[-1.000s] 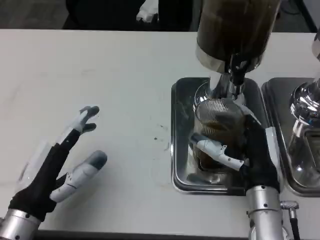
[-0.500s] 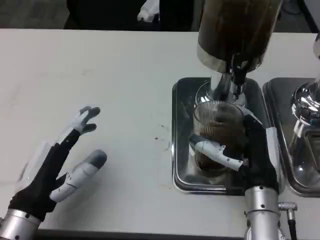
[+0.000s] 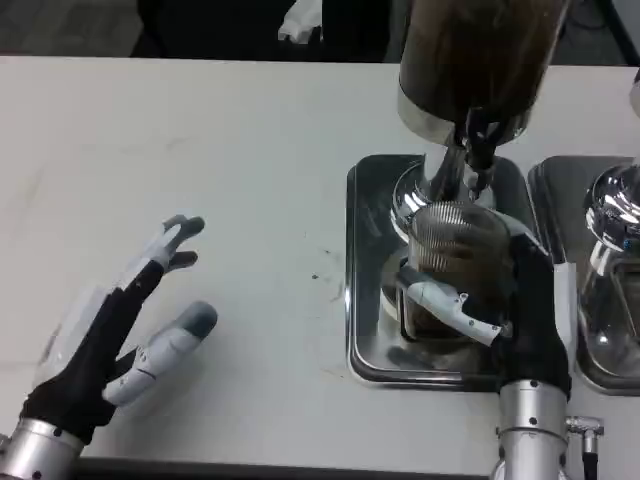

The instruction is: Grasp the cup under the faucet to collect the drink, then remove the cup.

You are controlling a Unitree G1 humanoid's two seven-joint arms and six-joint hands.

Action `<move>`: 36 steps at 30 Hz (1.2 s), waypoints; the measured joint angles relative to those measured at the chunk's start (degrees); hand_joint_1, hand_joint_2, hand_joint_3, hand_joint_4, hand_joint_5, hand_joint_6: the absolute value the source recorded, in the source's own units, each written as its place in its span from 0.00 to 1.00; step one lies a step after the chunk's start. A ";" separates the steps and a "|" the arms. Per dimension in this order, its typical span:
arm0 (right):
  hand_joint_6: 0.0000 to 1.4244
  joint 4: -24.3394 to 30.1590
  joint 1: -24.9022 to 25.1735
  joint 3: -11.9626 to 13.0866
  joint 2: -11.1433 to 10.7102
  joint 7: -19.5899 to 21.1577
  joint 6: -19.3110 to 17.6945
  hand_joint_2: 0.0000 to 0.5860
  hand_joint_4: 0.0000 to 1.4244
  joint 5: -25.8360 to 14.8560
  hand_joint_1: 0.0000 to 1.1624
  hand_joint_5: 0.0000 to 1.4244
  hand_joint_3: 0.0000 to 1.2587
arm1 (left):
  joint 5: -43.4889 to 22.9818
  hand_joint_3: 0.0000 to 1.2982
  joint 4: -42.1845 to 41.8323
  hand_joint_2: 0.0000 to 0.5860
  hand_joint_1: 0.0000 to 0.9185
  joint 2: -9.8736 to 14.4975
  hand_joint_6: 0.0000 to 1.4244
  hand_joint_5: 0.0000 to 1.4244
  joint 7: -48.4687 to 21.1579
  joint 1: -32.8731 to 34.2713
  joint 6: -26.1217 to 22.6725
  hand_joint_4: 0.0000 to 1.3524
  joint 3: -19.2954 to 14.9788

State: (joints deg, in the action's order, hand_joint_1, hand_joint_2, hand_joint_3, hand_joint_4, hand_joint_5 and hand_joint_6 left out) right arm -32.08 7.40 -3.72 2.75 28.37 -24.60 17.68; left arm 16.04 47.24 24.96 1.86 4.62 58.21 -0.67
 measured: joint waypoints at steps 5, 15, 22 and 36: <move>0.80 0.61 -0.53 0.07 0.10 0.58 -0.03 0.17 0.60 0.33 1.00 0.59 0.67 | 0.02 0.09 0.51 0.23 0.00 0.05 0.04 0.12 -0.20 0.02 0.00 0.00 0.16; 0.83 3.15 -2.93 0.19 0.21 0.58 -0.15 0.16 0.63 0.33 1.00 0.62 0.70 | 0.02 0.09 0.52 0.23 0.00 0.03 0.04 0.13 -0.19 -0.02 0.00 0.00 1.37; 0.85 6.41 -5.12 0.08 0.53 0.27 -0.14 0.17 0.65 0.33 1.00 0.63 0.71 | 0.03 0.10 0.52 0.23 0.00 0.03 0.04 0.13 -0.23 0.03 -0.01 0.00 1.86; 0.86 14.28 -11.78 -1.89 0.54 -3.03 -0.10 0.17 0.66 0.87 1.00 0.64 0.72 | 0.48 0.08 -2.29 0.24 0.00 1.52 0.02 0.10 -1.65 -0.71 -1.72 0.00 2.16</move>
State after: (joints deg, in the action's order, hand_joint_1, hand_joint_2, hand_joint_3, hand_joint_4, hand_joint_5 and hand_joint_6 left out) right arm -17.80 -4.38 -5.61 3.29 25.34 -24.70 18.55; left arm 16.52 44.95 26.48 0.21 3.90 56.49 1.49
